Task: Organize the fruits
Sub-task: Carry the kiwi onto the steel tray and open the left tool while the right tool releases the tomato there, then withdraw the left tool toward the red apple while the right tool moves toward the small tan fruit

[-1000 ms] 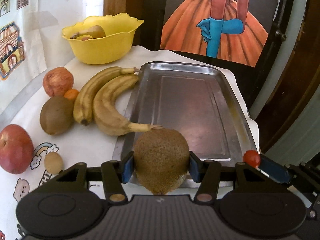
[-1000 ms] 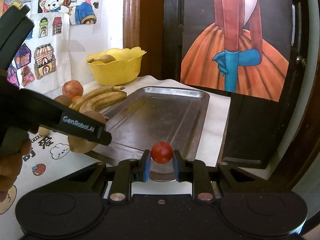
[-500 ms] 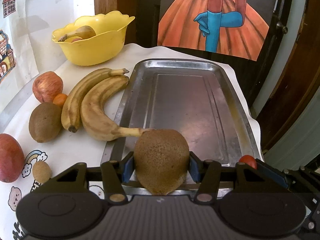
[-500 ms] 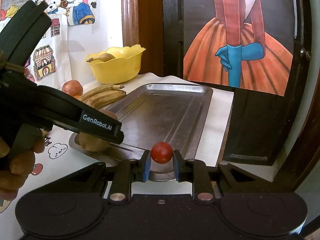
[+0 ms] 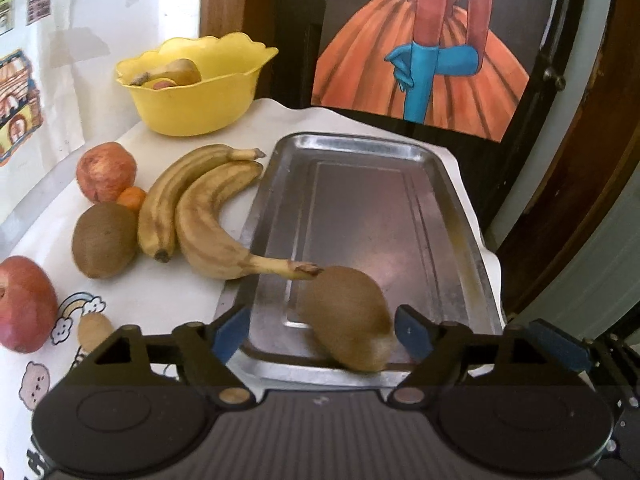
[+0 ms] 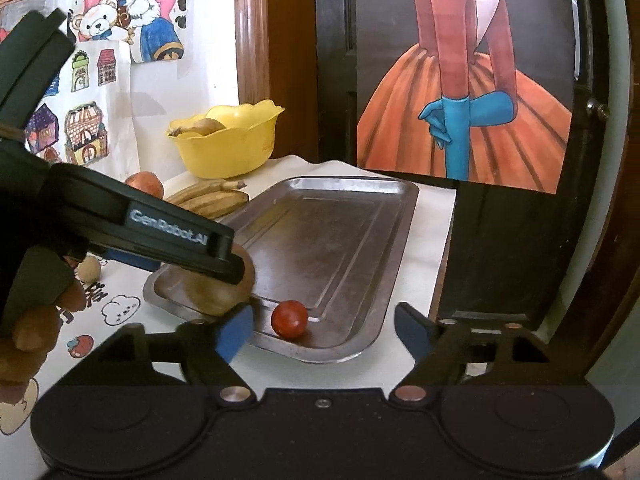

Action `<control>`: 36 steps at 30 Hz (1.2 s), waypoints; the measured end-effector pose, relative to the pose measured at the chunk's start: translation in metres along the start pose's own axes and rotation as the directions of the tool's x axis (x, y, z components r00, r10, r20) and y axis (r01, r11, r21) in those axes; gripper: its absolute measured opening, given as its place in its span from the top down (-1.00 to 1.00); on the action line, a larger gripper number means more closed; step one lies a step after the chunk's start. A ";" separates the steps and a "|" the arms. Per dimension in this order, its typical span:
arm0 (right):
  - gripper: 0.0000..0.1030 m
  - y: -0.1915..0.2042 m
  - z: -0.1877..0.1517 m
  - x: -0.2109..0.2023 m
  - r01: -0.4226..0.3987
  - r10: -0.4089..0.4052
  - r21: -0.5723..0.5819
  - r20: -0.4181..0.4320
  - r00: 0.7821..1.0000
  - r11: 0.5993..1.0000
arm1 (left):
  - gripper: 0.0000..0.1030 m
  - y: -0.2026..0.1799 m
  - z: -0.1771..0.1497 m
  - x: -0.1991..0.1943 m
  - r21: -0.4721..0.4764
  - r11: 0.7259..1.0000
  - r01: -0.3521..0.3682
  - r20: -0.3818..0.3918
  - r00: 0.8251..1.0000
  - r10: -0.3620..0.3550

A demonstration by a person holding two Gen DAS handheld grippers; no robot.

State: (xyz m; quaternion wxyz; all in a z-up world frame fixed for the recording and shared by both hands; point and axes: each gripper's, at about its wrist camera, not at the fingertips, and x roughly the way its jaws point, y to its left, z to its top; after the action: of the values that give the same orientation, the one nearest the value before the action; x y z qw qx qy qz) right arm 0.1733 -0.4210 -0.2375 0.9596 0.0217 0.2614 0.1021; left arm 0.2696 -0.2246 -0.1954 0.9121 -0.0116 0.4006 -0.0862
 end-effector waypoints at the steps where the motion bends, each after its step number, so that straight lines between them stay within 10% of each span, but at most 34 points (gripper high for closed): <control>1: -0.66 0.002 0.001 -0.002 0.006 -0.006 -0.002 0.000 1.000 1.000 | -0.70 0.003 -0.001 -0.004 -0.006 1.000 0.004 0.006 1.000 -0.004; 7: -0.98 0.019 0.001 -0.017 0.051 -0.051 0.014 0.018 0.999 0.999 | -0.93 0.033 -0.006 -0.028 -0.044 0.999 -0.009 0.045 0.999 0.011; 23: -0.99 0.110 -0.006 -0.061 0.141 -0.122 0.107 -0.173 0.977 0.984 | -0.99 0.163 -0.042 -0.099 -0.097 0.960 -0.261 0.018 0.964 0.264; 36: -0.99 0.156 -0.015 -0.034 0.185 -0.139 0.103 -0.352 0.926 0.977 | -0.99 0.203 -0.081 -0.117 -0.087 0.945 -0.315 -0.059 0.949 0.310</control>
State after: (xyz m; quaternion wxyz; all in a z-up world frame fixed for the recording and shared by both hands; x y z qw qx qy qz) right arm 0.1080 -0.2754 -0.2182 0.9009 0.0462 0.4316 0.0068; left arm 0.1625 -0.0017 -0.1831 0.9035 0.0106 0.4211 0.0784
